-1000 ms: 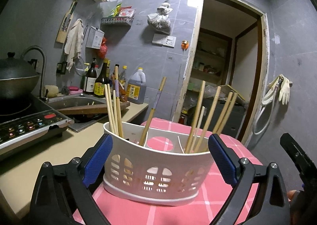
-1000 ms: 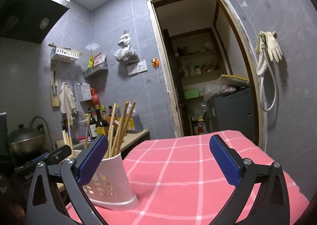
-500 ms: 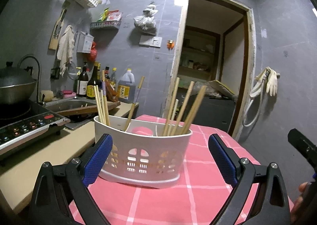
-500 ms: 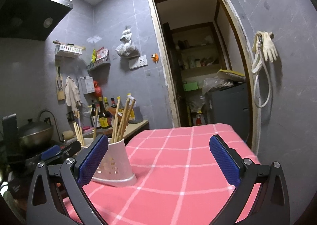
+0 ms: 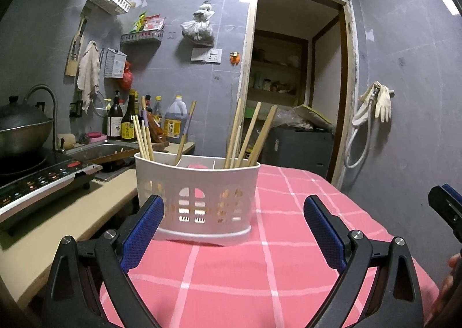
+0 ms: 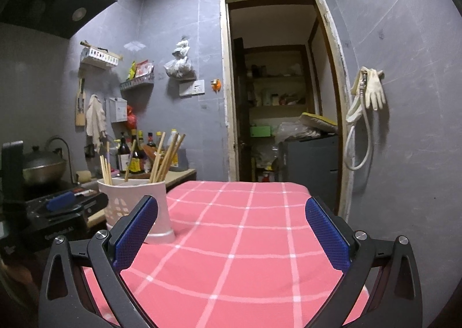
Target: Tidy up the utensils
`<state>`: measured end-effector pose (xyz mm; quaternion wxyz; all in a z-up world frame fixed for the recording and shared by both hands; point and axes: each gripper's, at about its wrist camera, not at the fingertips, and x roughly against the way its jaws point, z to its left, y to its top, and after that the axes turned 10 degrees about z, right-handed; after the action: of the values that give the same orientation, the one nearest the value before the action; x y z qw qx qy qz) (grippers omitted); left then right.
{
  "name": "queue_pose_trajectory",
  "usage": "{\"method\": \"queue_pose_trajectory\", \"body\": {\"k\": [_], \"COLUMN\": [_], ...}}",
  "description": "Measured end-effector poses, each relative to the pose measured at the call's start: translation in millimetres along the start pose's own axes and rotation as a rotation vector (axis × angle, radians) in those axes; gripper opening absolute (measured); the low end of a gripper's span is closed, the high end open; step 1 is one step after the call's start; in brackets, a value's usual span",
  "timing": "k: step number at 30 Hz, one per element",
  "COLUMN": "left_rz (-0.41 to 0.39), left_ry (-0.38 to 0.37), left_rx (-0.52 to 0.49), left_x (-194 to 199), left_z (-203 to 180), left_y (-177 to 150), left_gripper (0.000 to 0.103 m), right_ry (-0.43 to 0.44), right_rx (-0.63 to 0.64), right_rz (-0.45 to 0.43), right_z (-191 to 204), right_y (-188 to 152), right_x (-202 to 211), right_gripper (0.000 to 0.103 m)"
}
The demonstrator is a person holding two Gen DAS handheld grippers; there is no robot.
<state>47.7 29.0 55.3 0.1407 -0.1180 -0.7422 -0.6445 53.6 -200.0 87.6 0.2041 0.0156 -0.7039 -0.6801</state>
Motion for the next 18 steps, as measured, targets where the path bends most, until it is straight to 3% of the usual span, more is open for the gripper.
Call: {"method": "queue_pose_trajectory", "body": {"k": [18], "left_rz": [-0.034], "left_ry": [0.039], "left_rx": [-0.024], "left_x": [34.9], "left_z": [3.0], "left_y": [-38.5], "left_gripper": [0.095], "right_ry": [-0.129], "right_rx": [-0.009], "right_rz": [0.023], "right_z": [-9.9], "right_y": [-30.2], "right_x": [20.6], "right_gripper": [0.103]}}
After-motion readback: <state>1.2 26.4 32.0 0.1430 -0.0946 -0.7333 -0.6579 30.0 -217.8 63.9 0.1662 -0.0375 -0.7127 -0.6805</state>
